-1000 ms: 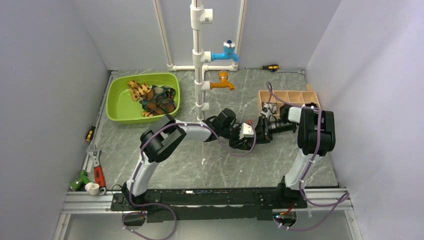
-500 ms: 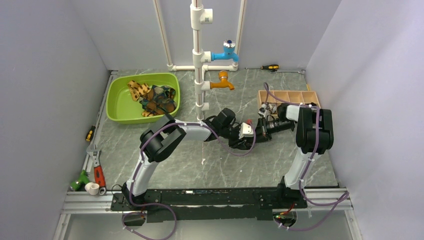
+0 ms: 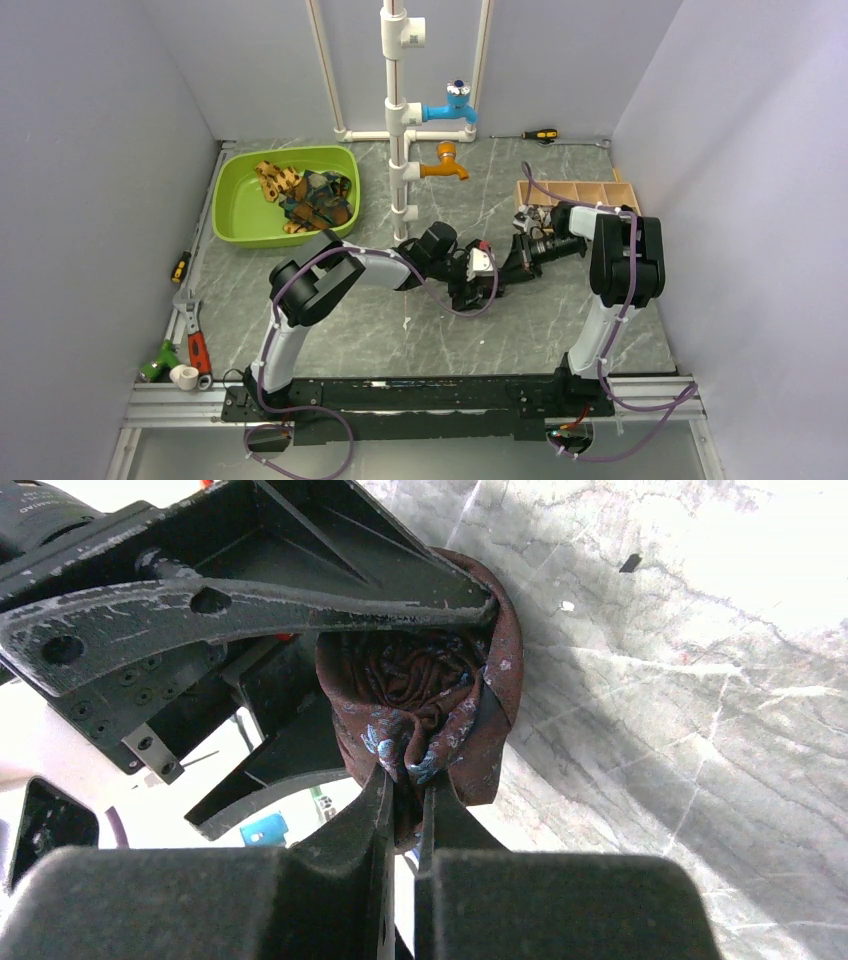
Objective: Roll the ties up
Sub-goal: Roll the tie at the center of the board, then pick up the tie at the center of the board, then place the tie in the storage box.
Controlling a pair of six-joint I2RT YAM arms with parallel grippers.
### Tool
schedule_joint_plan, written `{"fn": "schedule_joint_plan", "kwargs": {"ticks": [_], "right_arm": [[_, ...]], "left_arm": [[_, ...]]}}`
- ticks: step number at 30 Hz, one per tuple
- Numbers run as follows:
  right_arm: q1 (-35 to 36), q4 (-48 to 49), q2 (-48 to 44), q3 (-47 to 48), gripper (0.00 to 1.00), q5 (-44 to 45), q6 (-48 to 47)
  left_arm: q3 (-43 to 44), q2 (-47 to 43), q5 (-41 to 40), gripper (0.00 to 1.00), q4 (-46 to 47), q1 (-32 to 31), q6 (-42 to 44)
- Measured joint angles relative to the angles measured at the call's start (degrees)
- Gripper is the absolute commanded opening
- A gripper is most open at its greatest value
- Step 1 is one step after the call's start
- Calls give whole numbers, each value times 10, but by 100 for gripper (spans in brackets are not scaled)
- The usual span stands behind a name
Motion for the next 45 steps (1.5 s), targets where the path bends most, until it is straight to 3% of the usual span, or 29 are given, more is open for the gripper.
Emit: {"fn": "schedule_joint_plan", "kwargs": {"ticks": [5, 6, 8, 10, 11, 13, 14, 27, 35, 45], "right_arm": [[10, -11, -2, 8, 0, 9, -14], [12, -14, -4, 10, 0, 11, -17], [17, -23, -9, 13, 0, 16, -21], [19, -32, -12, 24, 0, 19, -28], [20, -33, -13, 30, 0, 24, -31], [20, -40, -15, 41, 0, 35, -33], [20, -45, -16, 43, 0, 36, -34], [0, -167, -38, 132, 0, 107, -66], [-83, -281, -38, 297, 0, 182, -158], [-118, -314, -19, 488, 0, 333, -309]], "left_arm": [[5, 0, -27, 99, 8, -3, 0], [9, 2, -31, 91, 7, -4, 2], [24, 9, -37, 63, 4, -6, 9], [48, 20, -34, 46, -21, -7, 17], [56, 26, -33, 48, -31, -9, 21], [64, 28, -34, 90, -36, -11, 27], [64, 28, -34, 98, -35, -12, 28], [-11, -84, -52, 99, -86, -3, 21], [-52, -184, -37, 99, -156, 28, 20], [-64, -193, -26, 99, -211, 49, -5]]}}
